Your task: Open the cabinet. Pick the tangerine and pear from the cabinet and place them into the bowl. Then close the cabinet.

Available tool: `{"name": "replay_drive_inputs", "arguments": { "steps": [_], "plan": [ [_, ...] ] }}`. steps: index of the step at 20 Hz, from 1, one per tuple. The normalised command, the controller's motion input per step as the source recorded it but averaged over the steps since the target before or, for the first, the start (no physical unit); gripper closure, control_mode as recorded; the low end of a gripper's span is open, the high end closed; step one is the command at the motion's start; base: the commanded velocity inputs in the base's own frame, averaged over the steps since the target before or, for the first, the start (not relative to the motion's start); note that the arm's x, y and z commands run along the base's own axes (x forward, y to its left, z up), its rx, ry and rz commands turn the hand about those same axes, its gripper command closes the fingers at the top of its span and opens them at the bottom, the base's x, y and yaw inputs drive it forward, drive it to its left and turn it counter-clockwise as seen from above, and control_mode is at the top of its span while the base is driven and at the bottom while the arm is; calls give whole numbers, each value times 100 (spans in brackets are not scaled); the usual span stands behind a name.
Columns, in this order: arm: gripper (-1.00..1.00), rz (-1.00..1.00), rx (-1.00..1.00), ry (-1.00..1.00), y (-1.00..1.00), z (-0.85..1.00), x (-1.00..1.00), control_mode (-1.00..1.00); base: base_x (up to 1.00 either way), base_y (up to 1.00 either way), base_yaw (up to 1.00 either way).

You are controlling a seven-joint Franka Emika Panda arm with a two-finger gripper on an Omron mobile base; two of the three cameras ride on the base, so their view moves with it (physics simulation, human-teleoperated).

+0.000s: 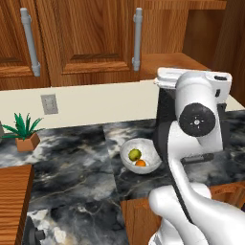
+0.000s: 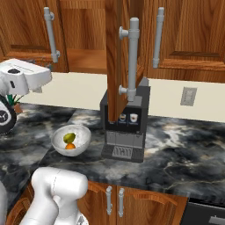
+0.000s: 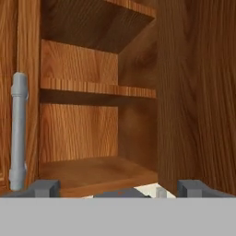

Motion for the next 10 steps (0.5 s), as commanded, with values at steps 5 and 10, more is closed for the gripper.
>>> {"name": "replay_drive_inputs", "arguments": {
  "steps": [5,10],
  "plan": [
    [-100,6,0,0,7,-12,-100,-100,0,0,0],
    [-100,3,1,0,2,1,-100,-100,0,0,0]
  ]
}}
